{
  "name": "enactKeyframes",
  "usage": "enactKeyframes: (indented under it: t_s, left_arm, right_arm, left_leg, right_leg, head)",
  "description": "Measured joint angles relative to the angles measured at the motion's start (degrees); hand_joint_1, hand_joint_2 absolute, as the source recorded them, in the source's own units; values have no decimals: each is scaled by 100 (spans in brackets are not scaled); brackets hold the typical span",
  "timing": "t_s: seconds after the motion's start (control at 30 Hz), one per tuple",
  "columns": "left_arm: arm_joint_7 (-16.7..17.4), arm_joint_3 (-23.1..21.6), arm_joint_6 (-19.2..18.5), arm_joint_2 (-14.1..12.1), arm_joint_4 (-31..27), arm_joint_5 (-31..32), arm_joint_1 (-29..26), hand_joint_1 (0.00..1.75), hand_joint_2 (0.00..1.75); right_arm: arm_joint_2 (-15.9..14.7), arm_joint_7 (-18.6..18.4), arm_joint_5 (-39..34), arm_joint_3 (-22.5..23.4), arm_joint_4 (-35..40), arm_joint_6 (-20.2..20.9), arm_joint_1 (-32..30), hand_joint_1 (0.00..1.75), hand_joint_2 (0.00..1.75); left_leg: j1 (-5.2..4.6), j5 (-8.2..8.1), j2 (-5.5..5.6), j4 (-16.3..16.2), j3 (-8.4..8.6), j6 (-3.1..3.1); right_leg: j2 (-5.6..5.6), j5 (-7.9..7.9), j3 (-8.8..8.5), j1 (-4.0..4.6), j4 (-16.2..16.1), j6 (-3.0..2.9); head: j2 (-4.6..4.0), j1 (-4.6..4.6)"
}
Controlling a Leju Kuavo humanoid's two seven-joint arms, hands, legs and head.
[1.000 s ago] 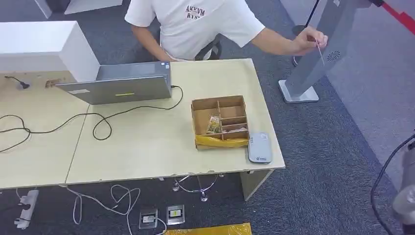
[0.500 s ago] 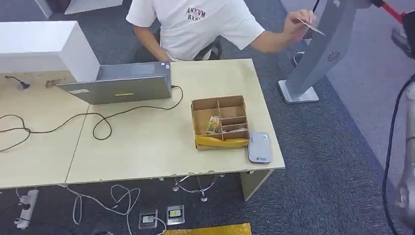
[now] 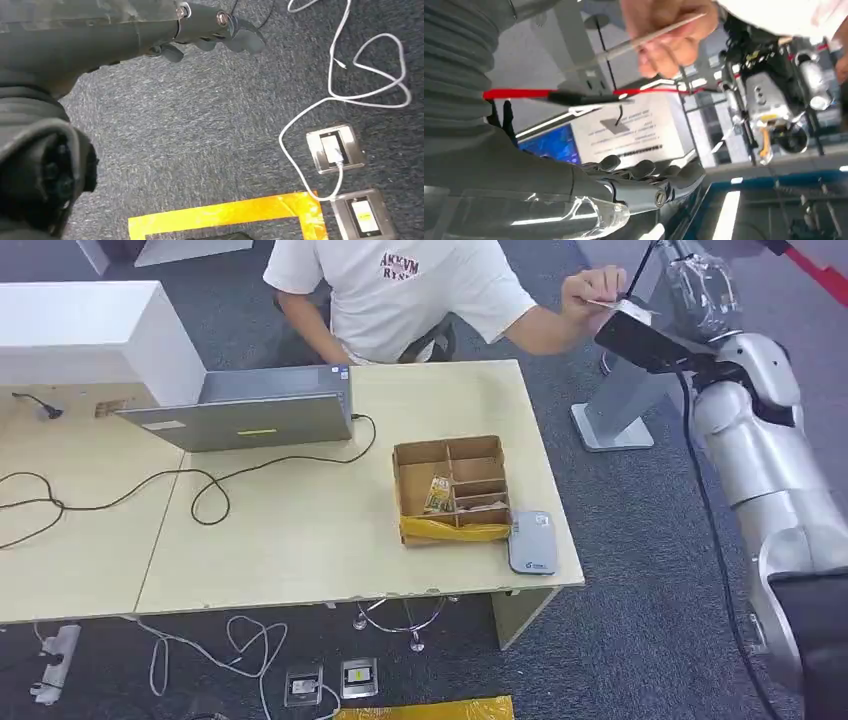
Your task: Pass the card to the sensor for recognition and then transmit it.
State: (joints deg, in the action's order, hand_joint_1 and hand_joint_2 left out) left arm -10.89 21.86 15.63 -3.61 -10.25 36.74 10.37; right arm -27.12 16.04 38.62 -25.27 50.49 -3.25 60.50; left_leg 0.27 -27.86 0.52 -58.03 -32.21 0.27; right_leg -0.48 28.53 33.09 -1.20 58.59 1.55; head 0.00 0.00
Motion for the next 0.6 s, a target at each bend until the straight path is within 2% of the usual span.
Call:
enactKeyframes:
  t_s: [0.27, 0.6]
  left_arm:
    - [13, 0, 11, -66, 0, 42, -49, 0, 0]
    - [44, 0, 26, -103, 0, 42, -98, 0, 0]
  right_arm:
    - [245, -140, 26, -358, -13, 262, 51, 0, 175]
    - [339, -214, 39, -579, -59, 391, 79, 3, 175]
  left_leg:
    - [-1, 0, 1, 0, -1, 0]
    - [0, 0, -1, 0, 1, 0]
  right_leg:
    - [0, 0, 1, 0, -3, 0]
    - [3, 0, 3, 0, -4, 0]
  head:
    - [0, 4]
    - [0, 2]
